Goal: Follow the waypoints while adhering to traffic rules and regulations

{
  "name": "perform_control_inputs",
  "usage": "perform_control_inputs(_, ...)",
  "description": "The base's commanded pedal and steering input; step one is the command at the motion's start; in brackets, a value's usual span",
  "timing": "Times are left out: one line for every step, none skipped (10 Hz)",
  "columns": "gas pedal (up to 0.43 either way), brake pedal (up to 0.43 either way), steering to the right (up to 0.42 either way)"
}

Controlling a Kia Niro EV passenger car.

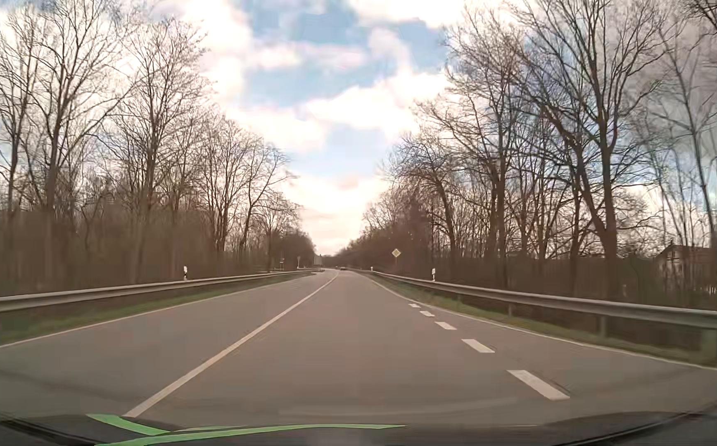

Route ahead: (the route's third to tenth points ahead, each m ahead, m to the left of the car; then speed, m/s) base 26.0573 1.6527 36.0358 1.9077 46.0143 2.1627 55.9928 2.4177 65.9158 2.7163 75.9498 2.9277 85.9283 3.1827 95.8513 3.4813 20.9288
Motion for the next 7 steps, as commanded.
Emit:
perform_control_inputs(0.240,0.000,-0.001)
perform_control_inputs(0.240,0.000,0.000)
perform_control_inputs(0.240,0.000,-0.001)
perform_control_inputs(0.240,0.000,-0.001)
perform_control_inputs(0.240,0.000,-0.001)
perform_control_inputs(0.240,0.000,-0.001)
perform_control_inputs(0.240,0.000,-0.001)
